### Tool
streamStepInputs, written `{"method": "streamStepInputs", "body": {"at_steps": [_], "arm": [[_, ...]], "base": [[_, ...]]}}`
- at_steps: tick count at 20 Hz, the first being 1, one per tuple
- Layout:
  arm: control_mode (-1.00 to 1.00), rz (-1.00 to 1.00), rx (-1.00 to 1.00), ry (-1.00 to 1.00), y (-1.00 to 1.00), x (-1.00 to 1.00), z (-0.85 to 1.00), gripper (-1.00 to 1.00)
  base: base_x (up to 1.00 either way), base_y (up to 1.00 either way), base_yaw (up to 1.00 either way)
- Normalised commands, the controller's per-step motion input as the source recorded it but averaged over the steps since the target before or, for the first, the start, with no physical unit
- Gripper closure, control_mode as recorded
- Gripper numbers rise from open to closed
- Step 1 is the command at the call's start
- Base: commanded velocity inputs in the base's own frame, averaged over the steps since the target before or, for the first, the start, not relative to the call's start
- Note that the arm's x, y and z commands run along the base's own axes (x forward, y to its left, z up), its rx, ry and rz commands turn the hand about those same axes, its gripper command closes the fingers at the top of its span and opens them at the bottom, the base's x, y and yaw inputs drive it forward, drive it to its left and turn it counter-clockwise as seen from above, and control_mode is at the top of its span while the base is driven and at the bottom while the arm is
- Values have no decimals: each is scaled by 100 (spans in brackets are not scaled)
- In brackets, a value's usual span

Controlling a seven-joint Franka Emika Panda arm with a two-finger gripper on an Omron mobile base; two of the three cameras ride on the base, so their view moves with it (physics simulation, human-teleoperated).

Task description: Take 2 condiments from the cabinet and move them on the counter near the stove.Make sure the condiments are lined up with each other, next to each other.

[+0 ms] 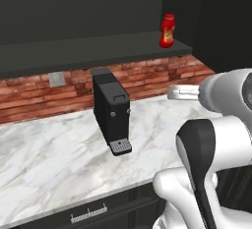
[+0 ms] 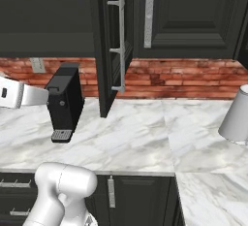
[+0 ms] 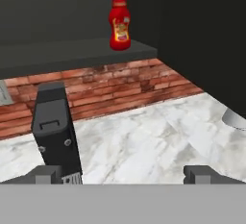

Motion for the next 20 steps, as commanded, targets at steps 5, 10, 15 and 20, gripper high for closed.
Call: {"method": "streamStepInputs", "body": {"at_steps": [5, 10, 15, 20], "arm": [[-100, -11, 0, -10, 0, 8, 38, -100], [-100, -9, 0, -5, 0, 10, 34, -100], [-100, -8, 0, 2, 0, 30, 36, -100], [-100, -7, 0, 8, 0, 48, 11, -100]], "base": [[0, 0, 0], [0, 0, 0], [0, 0, 0], [0, 0, 0]]}}
